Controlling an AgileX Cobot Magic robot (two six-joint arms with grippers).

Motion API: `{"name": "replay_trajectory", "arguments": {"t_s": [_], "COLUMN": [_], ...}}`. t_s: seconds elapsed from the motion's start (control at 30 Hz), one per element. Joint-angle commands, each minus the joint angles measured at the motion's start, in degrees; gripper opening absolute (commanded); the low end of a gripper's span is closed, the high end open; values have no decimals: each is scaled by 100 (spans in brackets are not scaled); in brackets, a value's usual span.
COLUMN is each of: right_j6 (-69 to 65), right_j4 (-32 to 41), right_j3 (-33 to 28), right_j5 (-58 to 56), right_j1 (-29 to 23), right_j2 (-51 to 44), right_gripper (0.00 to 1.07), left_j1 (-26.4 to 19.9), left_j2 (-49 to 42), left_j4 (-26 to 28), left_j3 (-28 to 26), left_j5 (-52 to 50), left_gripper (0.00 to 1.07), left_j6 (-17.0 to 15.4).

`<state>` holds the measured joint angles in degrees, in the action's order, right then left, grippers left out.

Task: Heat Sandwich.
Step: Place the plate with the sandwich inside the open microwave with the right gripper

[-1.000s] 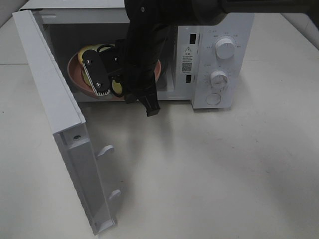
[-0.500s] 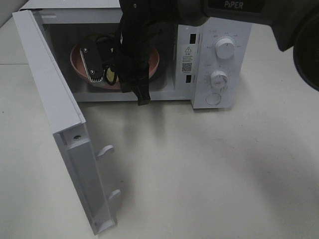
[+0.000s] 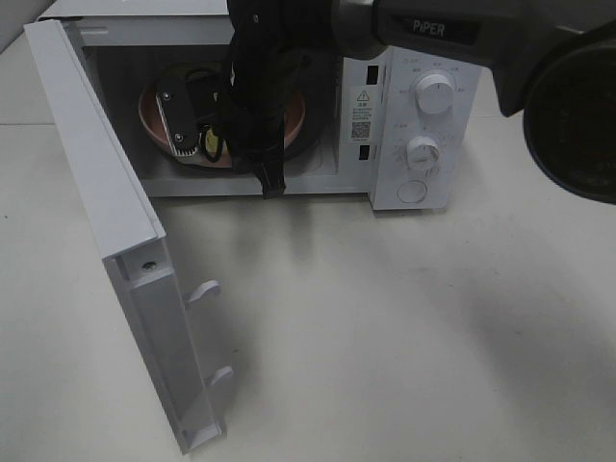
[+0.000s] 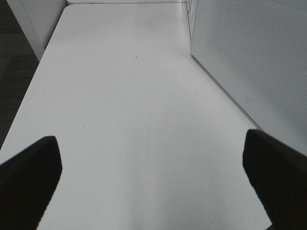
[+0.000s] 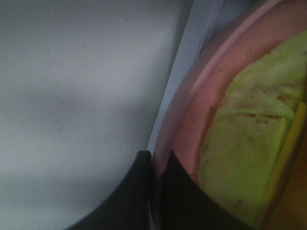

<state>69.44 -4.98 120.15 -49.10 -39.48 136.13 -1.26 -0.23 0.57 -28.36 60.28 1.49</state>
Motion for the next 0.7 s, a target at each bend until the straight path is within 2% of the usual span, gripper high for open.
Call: {"name": "replay_trajectory", "arguments": {"t_s": [0.03, 0.4, 0.57, 0.7], "right_j6": [-74, -258, -367, -516], "right_j4": [-34, -92, -149, -172], "right_j3": [201, 201, 201, 201], "right_j5": [143, 201, 258, 304], "right_j1": [63, 183, 183, 183], "right_j2": [109, 218, 218, 218], "right_gripper": [1, 6, 12, 22], "left_j1": [-17, -17, -17, -17], "left_j2": [-160, -160, -160, -160], "left_j4": [46, 46, 46, 46], "left_j3": [11, 11, 11, 11], "left_j5": [-86, -86, -86, -86], "left_gripper": [98, 98, 98, 98], "left_j6": [0, 0, 0, 0]}}
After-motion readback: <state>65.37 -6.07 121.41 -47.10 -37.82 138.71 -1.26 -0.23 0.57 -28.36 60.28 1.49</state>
